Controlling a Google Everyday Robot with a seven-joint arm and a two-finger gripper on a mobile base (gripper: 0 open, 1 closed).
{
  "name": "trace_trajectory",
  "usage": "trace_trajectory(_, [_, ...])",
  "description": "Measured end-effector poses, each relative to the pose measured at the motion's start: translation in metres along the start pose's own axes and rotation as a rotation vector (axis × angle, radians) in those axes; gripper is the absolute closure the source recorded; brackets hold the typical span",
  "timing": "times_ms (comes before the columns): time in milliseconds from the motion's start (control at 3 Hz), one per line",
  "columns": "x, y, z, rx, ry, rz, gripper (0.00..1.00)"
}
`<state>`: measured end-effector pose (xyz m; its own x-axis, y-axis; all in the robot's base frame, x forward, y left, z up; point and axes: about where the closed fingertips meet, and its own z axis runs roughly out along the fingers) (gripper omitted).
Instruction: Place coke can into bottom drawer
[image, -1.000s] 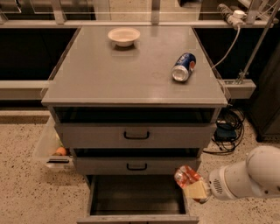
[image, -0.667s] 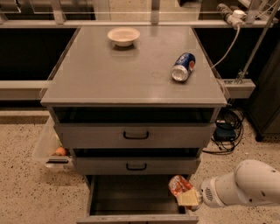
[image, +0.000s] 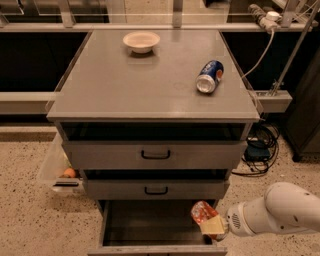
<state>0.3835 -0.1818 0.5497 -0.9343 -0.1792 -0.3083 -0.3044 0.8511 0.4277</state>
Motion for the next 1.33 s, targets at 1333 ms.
trace_trajectory(1333, [-0.027, -0.017, 0.151, -0.366, -0.067, 0.036, 1.0])
